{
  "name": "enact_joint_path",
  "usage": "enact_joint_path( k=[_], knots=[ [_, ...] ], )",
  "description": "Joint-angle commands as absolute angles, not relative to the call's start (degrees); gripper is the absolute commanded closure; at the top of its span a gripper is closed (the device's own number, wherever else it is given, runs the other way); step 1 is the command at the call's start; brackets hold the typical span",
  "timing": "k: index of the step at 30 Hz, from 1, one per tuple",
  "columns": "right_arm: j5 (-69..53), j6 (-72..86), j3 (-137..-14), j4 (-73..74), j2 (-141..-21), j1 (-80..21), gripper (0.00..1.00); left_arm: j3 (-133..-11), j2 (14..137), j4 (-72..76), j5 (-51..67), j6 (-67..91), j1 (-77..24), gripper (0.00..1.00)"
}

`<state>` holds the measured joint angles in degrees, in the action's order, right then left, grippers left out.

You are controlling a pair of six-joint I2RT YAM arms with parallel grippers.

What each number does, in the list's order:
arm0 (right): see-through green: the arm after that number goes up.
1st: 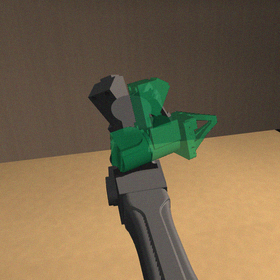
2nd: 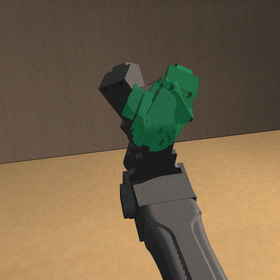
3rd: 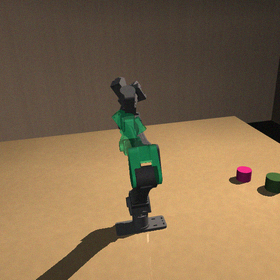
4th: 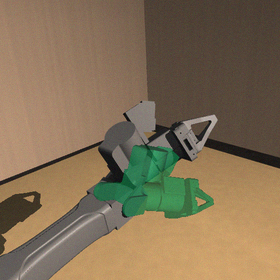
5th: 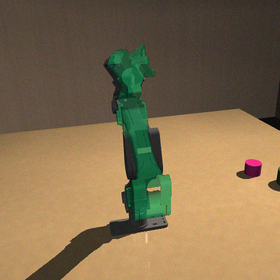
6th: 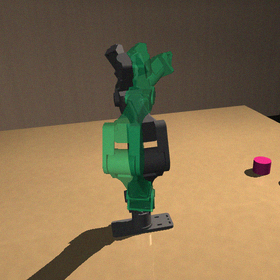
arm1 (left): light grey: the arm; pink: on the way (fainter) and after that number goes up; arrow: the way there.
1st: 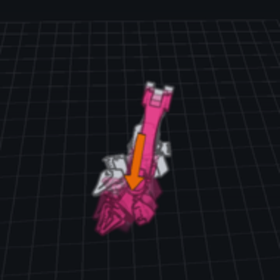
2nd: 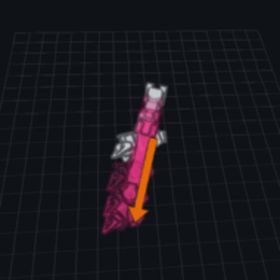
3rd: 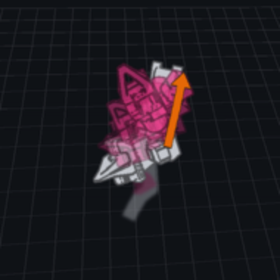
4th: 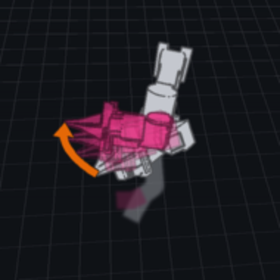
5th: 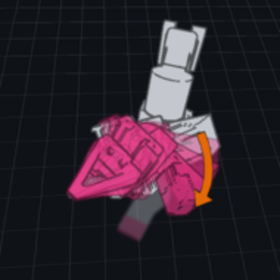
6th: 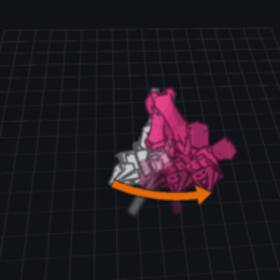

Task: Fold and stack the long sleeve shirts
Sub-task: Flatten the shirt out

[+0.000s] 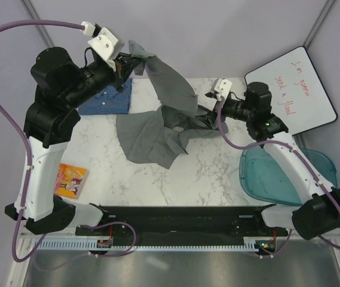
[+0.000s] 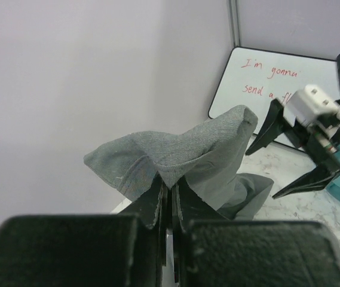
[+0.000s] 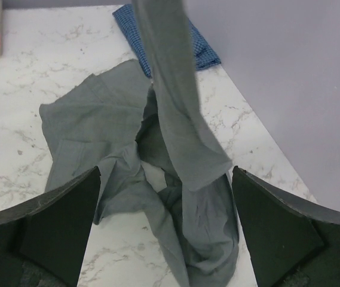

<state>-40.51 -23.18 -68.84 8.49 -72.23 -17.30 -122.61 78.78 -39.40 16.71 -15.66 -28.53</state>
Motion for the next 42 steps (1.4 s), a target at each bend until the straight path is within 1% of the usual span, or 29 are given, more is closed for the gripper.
enact_joint_path(
  k=[1,5,9,14,16,17,19,20,21,22,23,25,26,27,28,29,30,31,32,33,34,35,36,37,38,39,40,41,42],
  knots=[
    [-42.19,-36.46,-70.05,4.57,-76.81,-19.86,0.02,-121.38,74.71,-33.40,19.33,-15.29,-27.95,0.98],
    [-41.66,-40.87,-72.06,3.44,-79.89,-21.80,0.02,-118.31,71.90,-32.96,22.06,-16.61,-27.86,0.98],
    [-40.87,-41.83,-77.59,3.86,-83.75,-21.80,0.02,-114.01,68.39,-32.96,23.64,-18.54,-27.86,0.98],
    [-44.64,-50.86,-80.33,11.94,-83.85,-22.06,0.02,-108.82,65.13,-32.87,25.22,-19.77,-27.86,0.98],
    [-44.47,-52.46,-80.33,14.31,-83.67,-23.89,0.02,-107.23,64.52,-32.96,25.49,-20.13,-27.86,0.98],
    [-44.30,-54.21,-80.51,15.98,-83.76,-24.60,0.07,-107.14,64.51,-32.87,25.14,-20.04,-27.86,0.98],
    [-43.69,-57.82,-80.25,18.45,-84.20,-26.53,0.12,-107.31,64.51,-32.87,24.26,-20.21,-27.77,0.98],
    [-43.07,-58.44,-79.72,18.54,-84.20,-26.89,0.25,-107.58,64.77,-32.87,24.00,-20.21,-27.77,0.98],
    [-42.54,-59.40,-78.93,18.72,-84.37,-27.33,0.33,-108.19,64.86,-32.78,23.12,-20.13,-27.77,0.98],
    [-42.02,-59.41,-78.66,19.33,-84.64,-27.77,0.39,-108.63,64.95,-32.70,22.68,-20.04,-27.60,0.98],
    [-41.14,-59.41,-78.58,19.60,-85.16,-28.03,0.49,-109.33,65.04,-32.78,22.24,-20.13,-27.51,0.98],
    [-39.73,-57.84,-79.27,19.69,-85.86,-27.95,0.62,-109.77,64.86,-32.78,22.15,-20.04,-27.07,0.98],
    [-38.68,-56.61,-79.89,19.69,-86.91,-28.04,0.80,-110.21,64.60,-32.78,22.15,-20.04,-26.98,0.98],
    [-36.32,-55.30,-81.98,19.51,-87.36,-27.95,0.90,-110.21,64.43,-32.87,22.32,-19.60,-26.98,0.98],
    [-34.56,-50.24,-83.31,18.38,-87.89,-28.04,0.99,-110.21,64.16,-33.31,22.85,-19.25,-26.90,0.98],
    [-33.15,-46.36,-84.80,17.33,-88.76,-27.78,1.00,-110.13,63.90,-35.40,25.55,-18.73,-26.81,0.98],
    [-31.39,-42.84,-89.43,16.97,-89.38,-27.34,1.00,-110.04,63.29,-37.25,28.19,-18.02,-26.72,0.98],
    [-29.81,-36.02,-91.91,17.05,-89.82,-26.81,1.00,-109.34,62.76,-39.27,31.69,-17.58,-26.72,0.98],
    [-28.32,-33.42,-94.37,16.96,-90.52,-26.55,1.00,-105.59,61.97,-43.20,40.60,-16.71,-26.72,0.98],
    [-26.65,-30.44,-98.40,16.88,-90.61,-26.11,1.00,-102.34,60.14,-44.46,46.52,-15.22,-26.81,0.98],
    [-26.37,-25.71,-99.83,16.09,-90.44,-24.80,1.00,-98.39,58.99,-45.43,52.06,-14.77,-26.81,0.95],
    [-26.19,-23.40,-101.58,15.65,-89.92,-24.18,1.00,-89.04,58.10,-45.79,58.73,-13.55,-27.07,0.91],
    [-26.19,-21.99,-102.04,15.30,-89.39,-23.30,1.00,-84.42,57.14,-46.23,59.49,-13.71,-28.98,0.89],
    [-26.37,-21.19,-102.13,15.29,-88.78,-23.12,1.00,-80.20,57.13,-47.01,59.15,-15.10,-30.83,0.88],
    [-26.54,-20.14,-101.26,15.38,-87.12,-23.20,1.00,-73.63,57.39,-48.07,55.50,-20.77,-33.29,0.88],
    [-26.80,-19.87,-100.21,15.47,-85.97,-23.20,1.00,-70.95,57.65,-49.38,52.41,-23.79,-38.71,0.78],
    [-27.59,-19.52,-99.06,15.56,-84.74,-23.12,1.00,-67.27,57.74,-49.39,49.25,-26.34,-40.76,0.71],
    [-27.60,-19.51,-96.62,15.73,-81.94,-23.20,1.00,-66.19,58.09,-49.13,43.13,-29.24,-42.00,0.67],
    [-27.34,-19.42,-95.37,16.17,-80.61,-23.20,1.00,-65.66,58.36,-48.26,40.54,-30.22,-42.19,0.67]
  ],
)
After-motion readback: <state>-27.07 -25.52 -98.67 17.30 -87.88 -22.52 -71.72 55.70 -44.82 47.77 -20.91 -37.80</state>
